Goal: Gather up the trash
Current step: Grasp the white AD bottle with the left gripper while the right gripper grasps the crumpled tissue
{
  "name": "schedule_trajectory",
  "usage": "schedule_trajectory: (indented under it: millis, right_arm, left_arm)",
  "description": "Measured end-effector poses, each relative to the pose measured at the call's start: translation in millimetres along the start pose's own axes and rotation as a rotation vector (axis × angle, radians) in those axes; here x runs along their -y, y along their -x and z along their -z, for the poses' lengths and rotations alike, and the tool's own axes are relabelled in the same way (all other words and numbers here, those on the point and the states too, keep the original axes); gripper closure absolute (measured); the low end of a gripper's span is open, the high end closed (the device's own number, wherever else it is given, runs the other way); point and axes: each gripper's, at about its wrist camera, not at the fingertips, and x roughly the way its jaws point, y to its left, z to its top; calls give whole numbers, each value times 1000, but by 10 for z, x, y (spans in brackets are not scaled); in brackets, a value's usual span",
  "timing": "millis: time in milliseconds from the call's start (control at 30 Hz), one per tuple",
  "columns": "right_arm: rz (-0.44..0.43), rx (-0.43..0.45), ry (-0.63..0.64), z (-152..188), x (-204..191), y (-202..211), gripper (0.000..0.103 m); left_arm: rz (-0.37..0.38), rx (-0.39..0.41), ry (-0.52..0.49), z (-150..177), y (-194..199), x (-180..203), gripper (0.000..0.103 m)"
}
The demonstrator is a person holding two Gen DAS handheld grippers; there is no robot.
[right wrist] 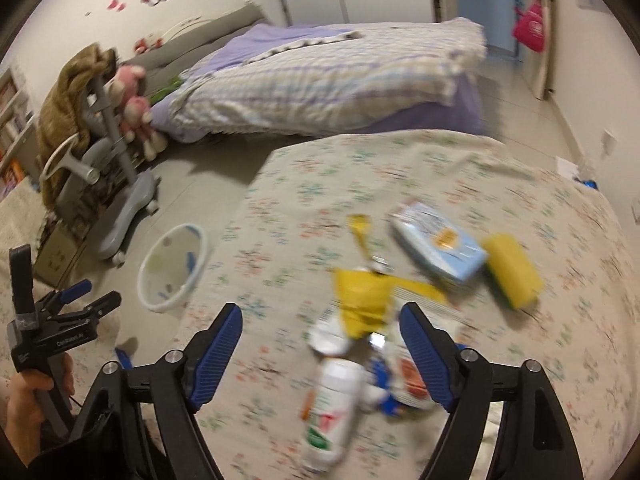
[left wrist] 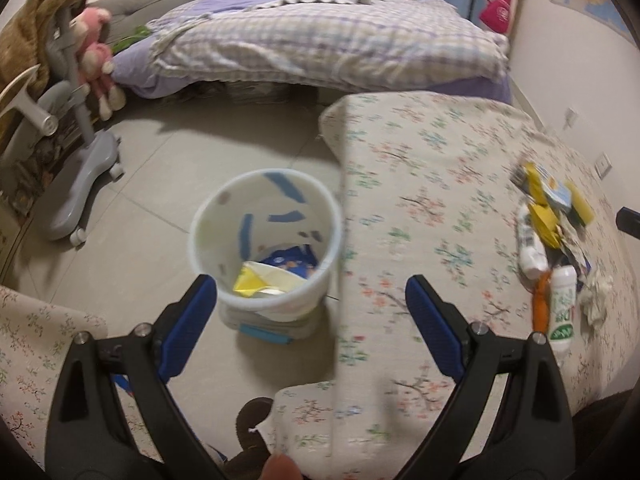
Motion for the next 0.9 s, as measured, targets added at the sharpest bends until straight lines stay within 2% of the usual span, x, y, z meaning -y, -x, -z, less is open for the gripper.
schedule_trajectory:
  millis: [133, 300, 467, 633, 733, 833, 900]
  right_arm:
    - [76, -14, -30, 173, 345, 47, 17]
    - [91, -99, -104, 419, 678, 16, 17]
    - [120, -161, -121, 646, 839, -43, 17]
    - [99, -226, -154, 817, 975, -174, 17]
    - [72, -262, -175, 872, 1013, -276, 17]
    - [79, -309, -194, 918, 1041, -399, 17]
    - [81, -324, -199, 931, 1062, -454, 21]
  left_arm:
    - [59, -46, -47, 49, -63, 357, 8]
    - [140, -108, -116, 130, -120, 844, 8]
    - [215, -162, -172, 200, -151, 1294, 8]
    - [240, -199, -208, 239, -182, 1628, 8]
    - [261, -227, -204, 247, -232, 1745, 8]
    - [300, -253, -197, 250, -274, 1861, 8]
    - [329, -267, -199, 259, -294, 1944, 12]
